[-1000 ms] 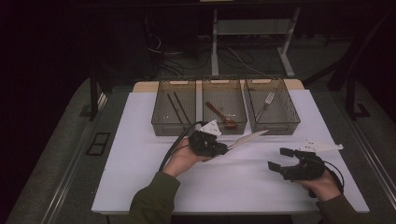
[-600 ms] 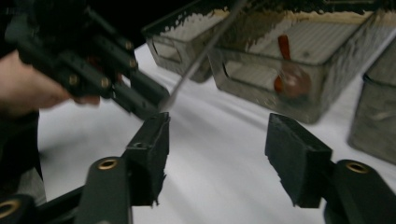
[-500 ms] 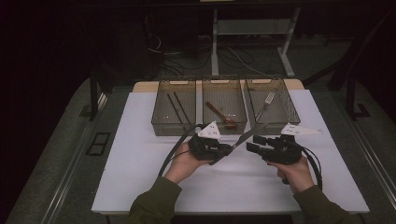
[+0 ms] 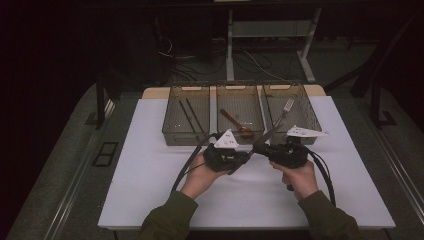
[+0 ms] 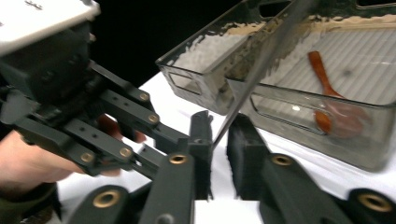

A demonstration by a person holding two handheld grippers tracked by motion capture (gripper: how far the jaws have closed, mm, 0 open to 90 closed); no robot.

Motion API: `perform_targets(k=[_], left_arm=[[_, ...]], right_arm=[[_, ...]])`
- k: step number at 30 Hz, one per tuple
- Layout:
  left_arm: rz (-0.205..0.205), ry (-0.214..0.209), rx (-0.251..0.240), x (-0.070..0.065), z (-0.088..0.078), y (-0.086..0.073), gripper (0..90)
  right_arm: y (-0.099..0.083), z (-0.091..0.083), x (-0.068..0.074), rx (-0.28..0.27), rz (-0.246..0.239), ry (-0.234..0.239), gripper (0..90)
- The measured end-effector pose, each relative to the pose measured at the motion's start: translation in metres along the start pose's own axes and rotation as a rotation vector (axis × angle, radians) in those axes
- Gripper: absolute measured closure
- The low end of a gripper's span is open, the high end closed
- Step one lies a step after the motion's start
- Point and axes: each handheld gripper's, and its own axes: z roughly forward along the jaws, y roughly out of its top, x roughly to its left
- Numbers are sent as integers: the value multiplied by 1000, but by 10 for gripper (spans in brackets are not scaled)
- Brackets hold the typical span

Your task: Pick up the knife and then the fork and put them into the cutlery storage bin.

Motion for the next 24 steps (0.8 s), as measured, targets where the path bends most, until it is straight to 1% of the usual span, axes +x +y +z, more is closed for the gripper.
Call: perform_targets(k=[1,2,3,5,10,12,13,14,18,20,21,23,24], left_arm=[[-2,-1,0,0,0,0,795],[-1,-3,3,0,1,0,795],[-3,-3,5,-1,3,-1,795],[-7,-5,5,-1,3,-1,793],[-5,-13,-8,0,1,-1,782],[-3,-15,-14,1,-1,-1,755],[-5,-14,-21,1,-3,-1,726],[-3,-14,-23,1,-4,-1,726],[-17,-20,-41,2,-11,-3,678],[-17,-28,-42,3,-14,-6,639],[-14,-25,-44,3,-16,-8,618],[-22,-25,-44,5,-21,-13,577],[-28,-25,-49,6,-24,-16,577]], right_arm=[[1,1,1,-9,-9,16,875],[1,1,1,-9,-9,16,875],[1,2,1,-7,-9,32,883],[0,3,4,-3,-25,18,884],[1,0,3,-3,-25,16,886],[2,-2,2,-4,-35,12,886],[3,-4,1,-3,-39,3,886],[3,-4,1,-3,-39,3,886],[5,-8,-1,0,-49,-11,885],[6,-10,-2,3,-58,-17,886],[6,-11,-2,6,-58,-20,886],[8,-15,-4,12,-65,-32,886],[8,-15,-4,12,-65,-32,886]])
